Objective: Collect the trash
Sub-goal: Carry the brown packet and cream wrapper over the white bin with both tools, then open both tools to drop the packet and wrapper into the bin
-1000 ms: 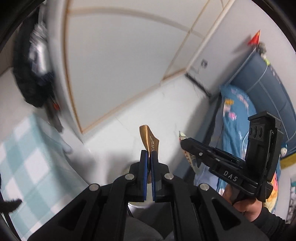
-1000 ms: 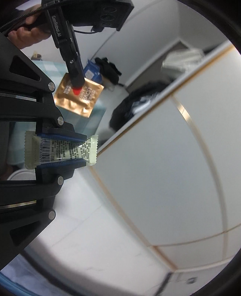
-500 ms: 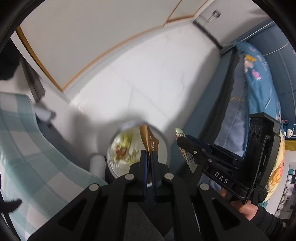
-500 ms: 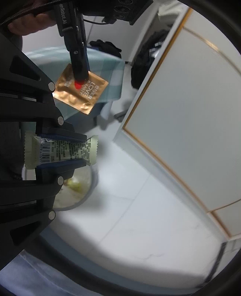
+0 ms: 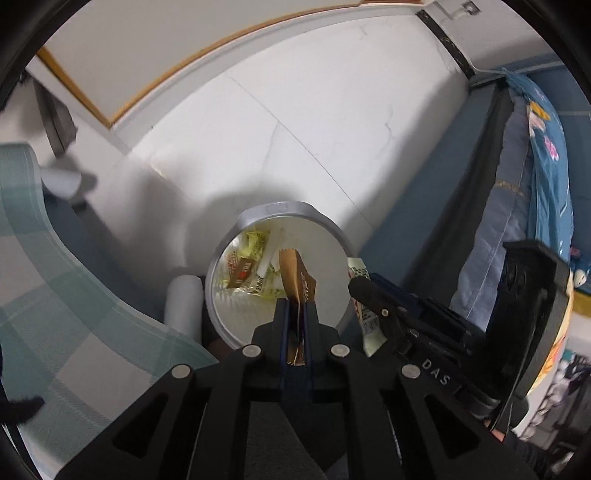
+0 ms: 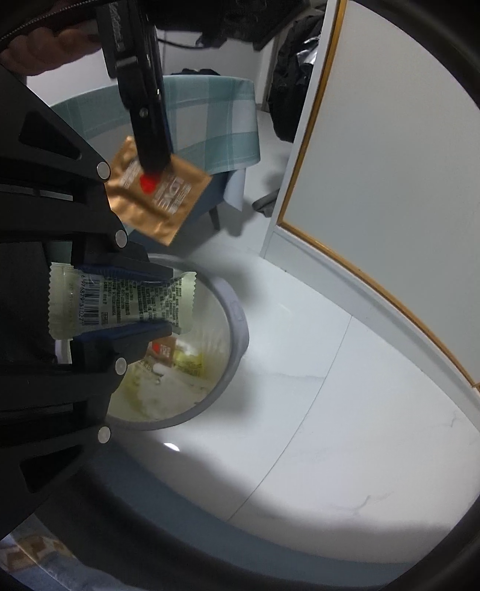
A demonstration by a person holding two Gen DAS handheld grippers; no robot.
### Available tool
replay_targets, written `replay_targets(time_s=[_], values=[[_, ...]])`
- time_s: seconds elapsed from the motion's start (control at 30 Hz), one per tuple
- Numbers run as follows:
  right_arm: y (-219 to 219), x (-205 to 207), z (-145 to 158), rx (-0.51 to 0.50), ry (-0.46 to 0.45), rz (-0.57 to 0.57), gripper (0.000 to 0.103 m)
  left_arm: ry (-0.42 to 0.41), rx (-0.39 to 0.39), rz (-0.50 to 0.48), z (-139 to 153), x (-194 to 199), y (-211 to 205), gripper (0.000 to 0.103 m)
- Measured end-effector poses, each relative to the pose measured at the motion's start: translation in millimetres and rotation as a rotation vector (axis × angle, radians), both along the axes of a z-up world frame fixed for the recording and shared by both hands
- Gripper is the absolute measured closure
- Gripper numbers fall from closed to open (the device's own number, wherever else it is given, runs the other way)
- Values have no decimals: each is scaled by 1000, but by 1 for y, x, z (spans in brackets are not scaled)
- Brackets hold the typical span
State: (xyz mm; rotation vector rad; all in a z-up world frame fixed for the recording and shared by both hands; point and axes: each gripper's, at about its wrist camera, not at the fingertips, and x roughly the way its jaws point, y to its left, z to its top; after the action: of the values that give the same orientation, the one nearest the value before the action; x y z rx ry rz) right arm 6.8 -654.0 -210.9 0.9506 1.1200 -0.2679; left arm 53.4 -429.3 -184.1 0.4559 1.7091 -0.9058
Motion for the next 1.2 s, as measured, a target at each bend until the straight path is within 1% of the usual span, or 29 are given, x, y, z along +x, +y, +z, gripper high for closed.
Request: replay_targets(time_s=[0.03,0.1,0.13,0.23,0.27,0.3,0.33,0.4,0.47,0.5,0.57,0.63,0.67,0.7,0.77,0.87,0.97,1.07,1.2], values=[[0,0,1,-1,3,-3,80,2,0,3,-1,1,0,95],[-2,-2,-2,-4,8,-2,78,5,-3,11,-3,3,-2,94],[-3,-4,-3,-6,16,-1,78,18,1,11,-5,3,-3,94],[-4,-7,-3,15,35,-21,78,49,46,8,-15,2,-3,94],[-5,-10,-2,27,33,-32,75,54,47,9,-17,2,-2,94],[-6,-13,0,33,33,-41,70,52,47,10,-16,2,-1,94],[-7,-15,3,30,34,-46,68,45,45,10,-14,3,0,94],[-8,-20,10,22,28,-47,67,18,31,23,-6,6,2,86],[-8,-23,18,11,28,-41,64,-1,6,39,7,8,4,71],[-8,-25,24,3,25,-42,61,-4,1,40,14,7,4,68],[-8,-27,35,-8,15,-40,57,-19,-9,33,30,4,5,68],[-8,-30,51,-27,3,-40,54,-52,-45,34,48,0,8,66],[-8,-30,56,-33,-2,-37,49,-95,-56,40,59,-3,9,64],[-6,-31,64,-41,-11,-29,46,-135,-66,45,70,-4,12,57],[-4,-31,78,-61,-27,-13,45,-209,-102,57,89,-8,20,47],[3,-31,99,-92,-54,14,40,-292,-141,89,112,-14,31,38],[8,-34,115,-112,-74,25,38,-339,-171,106,128,-23,41,37],[11,-38,126,-124,-85,30,35,-394,-163,71,137,-36,45,34],[16,-43,140,-151,-92,34,31,-411,-180,84,146,-50,54,33]])
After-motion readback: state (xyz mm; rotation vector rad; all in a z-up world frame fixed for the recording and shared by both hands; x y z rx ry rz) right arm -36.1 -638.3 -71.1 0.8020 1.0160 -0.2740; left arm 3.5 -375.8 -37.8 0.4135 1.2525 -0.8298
